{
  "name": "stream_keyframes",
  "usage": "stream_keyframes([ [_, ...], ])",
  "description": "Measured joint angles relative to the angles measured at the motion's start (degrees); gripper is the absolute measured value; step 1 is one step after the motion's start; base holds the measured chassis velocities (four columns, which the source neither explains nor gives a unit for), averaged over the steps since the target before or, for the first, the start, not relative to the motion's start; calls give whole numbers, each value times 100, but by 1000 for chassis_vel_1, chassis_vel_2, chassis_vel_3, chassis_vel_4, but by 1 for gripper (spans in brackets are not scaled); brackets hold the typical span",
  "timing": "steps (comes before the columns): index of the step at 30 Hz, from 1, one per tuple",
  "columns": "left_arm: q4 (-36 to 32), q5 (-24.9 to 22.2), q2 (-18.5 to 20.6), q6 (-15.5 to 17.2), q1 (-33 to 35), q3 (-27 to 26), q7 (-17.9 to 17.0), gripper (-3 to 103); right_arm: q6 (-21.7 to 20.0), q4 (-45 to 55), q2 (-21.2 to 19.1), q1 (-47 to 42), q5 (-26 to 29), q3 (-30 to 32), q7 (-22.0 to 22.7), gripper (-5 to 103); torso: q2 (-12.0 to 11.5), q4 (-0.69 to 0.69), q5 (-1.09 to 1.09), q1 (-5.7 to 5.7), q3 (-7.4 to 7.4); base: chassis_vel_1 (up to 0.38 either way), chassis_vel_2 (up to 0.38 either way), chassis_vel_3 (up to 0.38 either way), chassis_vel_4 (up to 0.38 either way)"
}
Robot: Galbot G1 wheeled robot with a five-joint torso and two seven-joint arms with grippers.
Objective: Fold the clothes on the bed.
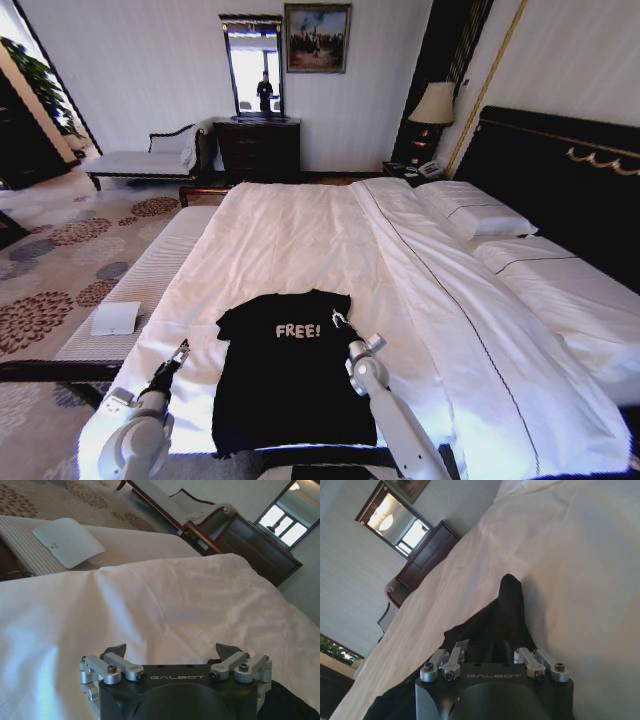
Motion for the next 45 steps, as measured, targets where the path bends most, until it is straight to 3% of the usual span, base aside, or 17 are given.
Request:
stream_keyframes([
  [8, 1, -22, 7, -15, 23, -9, -13, 100, -5, -31, 10, 22, -35, 1, 25, 35, 0, 0, 0, 0, 0, 0, 0, 0, 0],
  [11, 14, -28, 14, -17, 28, -21, -20, 100, -5, -51, 14, 39, -35, 5, 39, 20, 0, 0, 0, 0, 0, 0, 0, 0, 0],
  [14, 20, -33, 19, -18, 28, -30, -23, 100, -5, -52, 19, 37, -39, 5, 41, 15, 0, 0, 0, 0, 0, 0, 0, 0, 0],
  [17, 40, -37, 26, -20, 24, -35, -30, 100, -5, -61, 30, 29, -66, 3, 41, 2, 0, 0, 0, 0, 0, 0, 0, 0, 0],
  [30, 89, -3, 23, -20, 7, -23, -47, 100, 91, 117, -5, -37, -60, 45, -163, 0, 0, 1, 0, 0, 0, 0, 0, 0, 0],
  [45, 49, 0, 22, -14, -11, -8, -54, 100, 421, 551, -542, -271, -105, 642, -190, 0, 0, 0, 0, 0, 0, 0, 0, 0, 0],
])
